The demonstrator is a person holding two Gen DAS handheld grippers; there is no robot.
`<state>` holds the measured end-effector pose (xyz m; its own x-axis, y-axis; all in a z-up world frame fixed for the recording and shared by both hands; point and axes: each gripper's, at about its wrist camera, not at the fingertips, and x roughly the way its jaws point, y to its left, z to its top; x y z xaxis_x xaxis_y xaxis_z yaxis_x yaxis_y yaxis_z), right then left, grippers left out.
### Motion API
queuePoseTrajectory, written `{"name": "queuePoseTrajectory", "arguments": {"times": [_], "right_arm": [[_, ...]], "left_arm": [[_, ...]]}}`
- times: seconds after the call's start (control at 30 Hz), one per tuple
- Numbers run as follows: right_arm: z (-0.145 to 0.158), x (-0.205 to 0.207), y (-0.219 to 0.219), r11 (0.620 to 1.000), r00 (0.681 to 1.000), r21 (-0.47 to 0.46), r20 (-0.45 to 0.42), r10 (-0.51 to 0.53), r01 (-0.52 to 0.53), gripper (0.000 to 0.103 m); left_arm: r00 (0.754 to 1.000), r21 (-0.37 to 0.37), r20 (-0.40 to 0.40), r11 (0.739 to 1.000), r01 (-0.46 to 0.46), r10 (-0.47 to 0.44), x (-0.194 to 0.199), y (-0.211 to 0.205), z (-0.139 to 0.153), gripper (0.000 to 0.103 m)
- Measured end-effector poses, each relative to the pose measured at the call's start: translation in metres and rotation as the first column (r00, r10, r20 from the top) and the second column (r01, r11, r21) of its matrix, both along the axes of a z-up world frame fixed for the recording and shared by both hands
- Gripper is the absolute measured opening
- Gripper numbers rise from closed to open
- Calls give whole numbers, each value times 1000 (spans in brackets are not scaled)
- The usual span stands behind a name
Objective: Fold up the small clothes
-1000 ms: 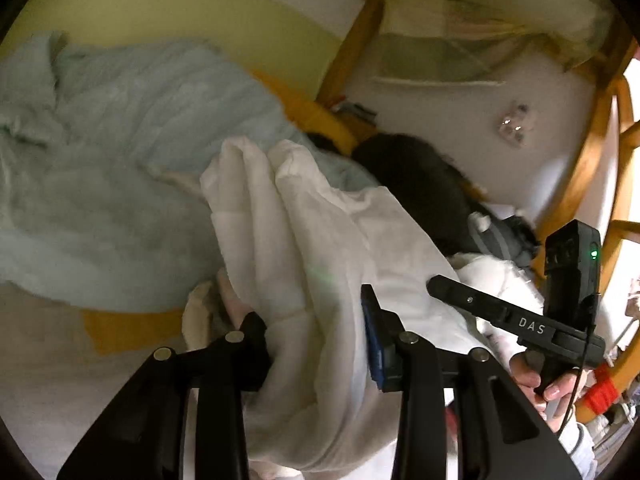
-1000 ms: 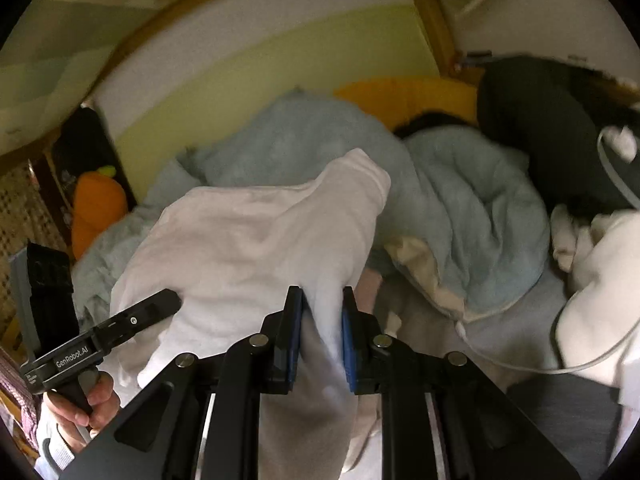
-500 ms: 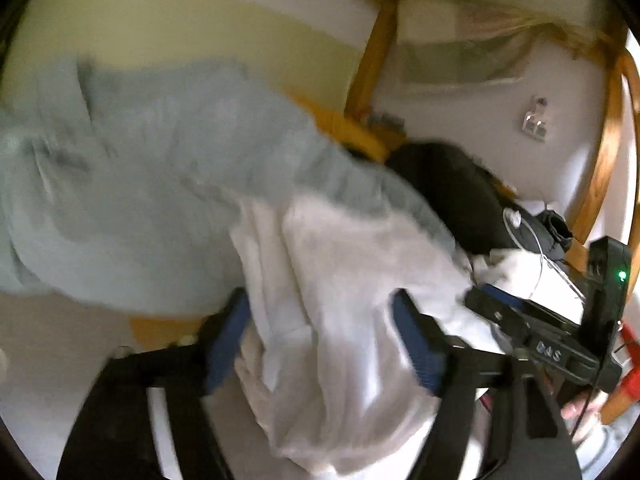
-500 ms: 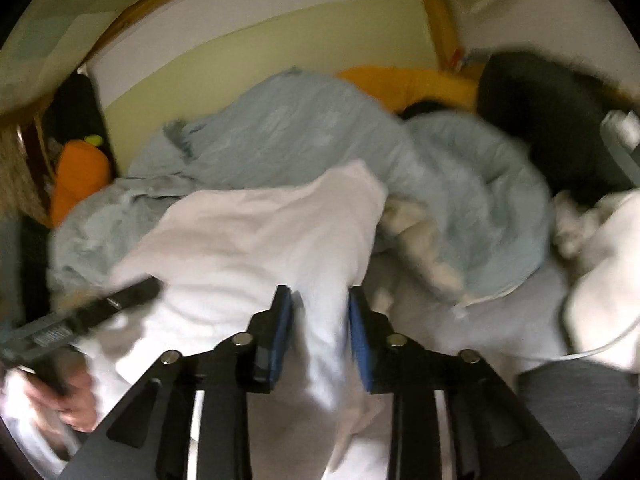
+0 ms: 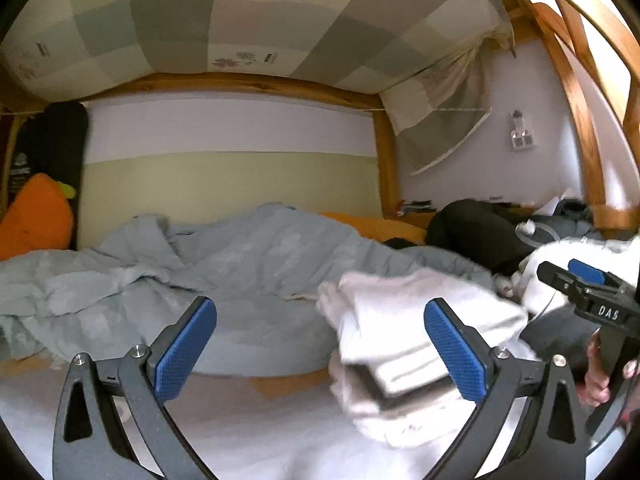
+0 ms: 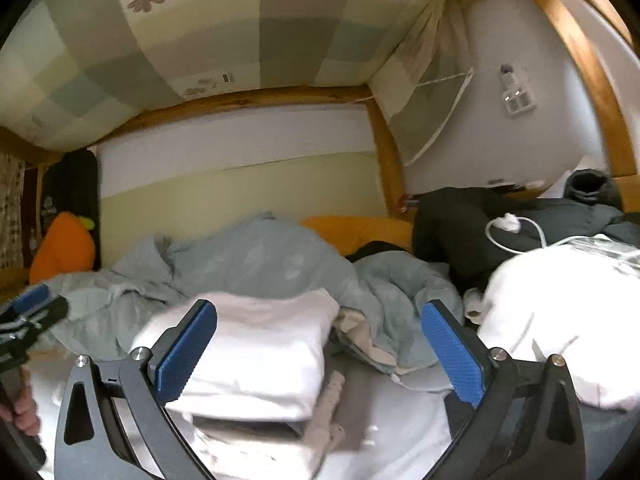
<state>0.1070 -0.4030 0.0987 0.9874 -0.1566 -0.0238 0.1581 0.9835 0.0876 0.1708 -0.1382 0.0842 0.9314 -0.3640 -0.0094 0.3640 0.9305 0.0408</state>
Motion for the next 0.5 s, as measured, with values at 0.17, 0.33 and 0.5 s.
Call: {"name": "queuePoseTrajectory", "arguments": {"times": [0.17, 0.33, 0.5], "right_arm": [[-36, -2, 4, 1000, 999, 6, -43, 19, -19, 102], [-50, -1, 15, 998, 997, -50, -65, 32, -35, 102], [-57, -5, 38, 986, 998, -158, -50, 40, -48, 102]], "left_arm": [[1000, 30, -15, 999, -16, 16, -8, -3, -44, 103], [998, 41, -35, 998, -53, 55, -7, -7, -64, 103], [998, 45, 30, 997, -65, 63, -21, -8, -63, 103]]}}
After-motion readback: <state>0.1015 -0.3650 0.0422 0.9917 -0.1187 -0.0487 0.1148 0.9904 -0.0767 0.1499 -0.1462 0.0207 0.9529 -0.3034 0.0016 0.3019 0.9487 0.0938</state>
